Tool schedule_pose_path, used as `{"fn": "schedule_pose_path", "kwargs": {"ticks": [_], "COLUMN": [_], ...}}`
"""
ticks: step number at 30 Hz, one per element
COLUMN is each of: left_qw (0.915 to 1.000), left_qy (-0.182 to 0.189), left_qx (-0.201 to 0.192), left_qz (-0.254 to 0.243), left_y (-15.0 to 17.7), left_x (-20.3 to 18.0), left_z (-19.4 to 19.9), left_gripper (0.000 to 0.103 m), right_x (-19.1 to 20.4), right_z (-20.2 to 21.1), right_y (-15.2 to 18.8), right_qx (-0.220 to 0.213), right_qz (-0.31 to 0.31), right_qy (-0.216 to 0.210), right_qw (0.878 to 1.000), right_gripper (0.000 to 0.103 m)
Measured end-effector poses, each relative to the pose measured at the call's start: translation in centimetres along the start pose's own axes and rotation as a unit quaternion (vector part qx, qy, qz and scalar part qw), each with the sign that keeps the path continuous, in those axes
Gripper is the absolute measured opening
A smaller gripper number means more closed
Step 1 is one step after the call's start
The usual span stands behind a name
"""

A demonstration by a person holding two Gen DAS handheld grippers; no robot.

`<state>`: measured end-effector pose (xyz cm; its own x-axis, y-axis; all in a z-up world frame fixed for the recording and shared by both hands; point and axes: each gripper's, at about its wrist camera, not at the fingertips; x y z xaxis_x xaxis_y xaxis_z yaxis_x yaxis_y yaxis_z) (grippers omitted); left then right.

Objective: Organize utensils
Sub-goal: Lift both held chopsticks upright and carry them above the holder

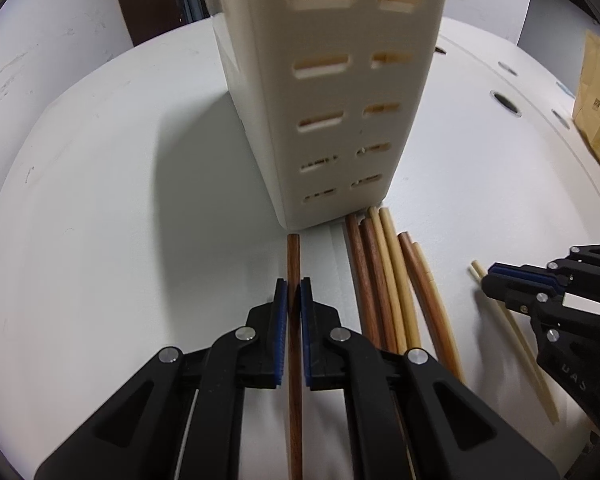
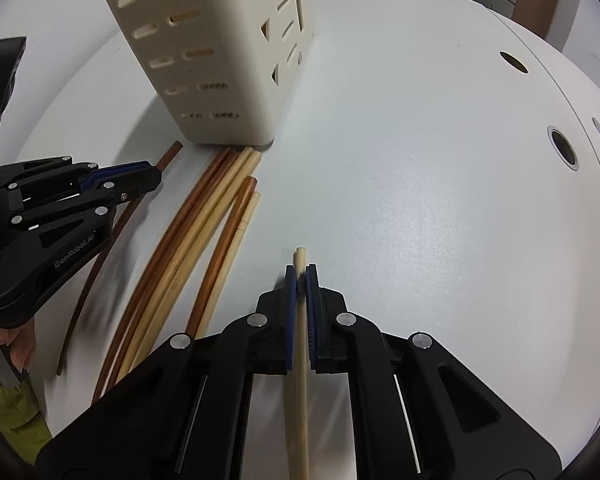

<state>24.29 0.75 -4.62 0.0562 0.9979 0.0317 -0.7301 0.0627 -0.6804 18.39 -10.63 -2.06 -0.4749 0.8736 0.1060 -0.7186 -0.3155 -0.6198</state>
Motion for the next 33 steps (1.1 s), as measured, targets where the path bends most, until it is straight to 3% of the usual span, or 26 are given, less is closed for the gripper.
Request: {"fn": "schedule_pose_path", "kwargs": {"ticks": [13, 19, 25, 33], "left_qw": [0.9931, 0.9859, 0.9772, 0.9588], "left_qy": [-0.001, 0.004, -0.001, 0.000], "left_qx": [-0.113, -0.164, -0.210, -0.281], "left_qz": [0.032, 0.030, 0.033, 0.041], "left_y": [-2.0, -2.8, -4.6, -7.7], "left_x": [-0.1, -0.9, -0.9, 0.1], "left_z": [7.5, 10.9, 13.8, 17.7], "left_gripper": [0.006, 0.006, 0.006, 0.006], "right_x": [-0.1, 1.0, 1.2, 0.7], "right_z": [5.6, 7.1, 9.4, 11.6], "right_y": [-4.2, -5.5, -7.2, -10.3], "right_qx": [-0.138, -0.173, -0.224, -0.290], "right_qz": [-0.008, 0.004, 0.010, 0.001], "right_qy": [-0.049, -0.064, -0.070, -0.087], "right_qw": [0.989, 0.983, 0.972, 0.953], "right_gripper": [0.004, 0.004, 0.004, 0.004]}}
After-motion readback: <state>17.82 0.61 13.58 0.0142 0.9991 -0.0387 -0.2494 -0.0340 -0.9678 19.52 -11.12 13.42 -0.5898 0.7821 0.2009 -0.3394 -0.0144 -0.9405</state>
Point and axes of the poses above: each gripper's, at about its wrist camera, not at the fingertips, and z roughly against the way its jaws point, x to its left, y to its underside, and after that the axes turned 14 degrees about -x, right-handed
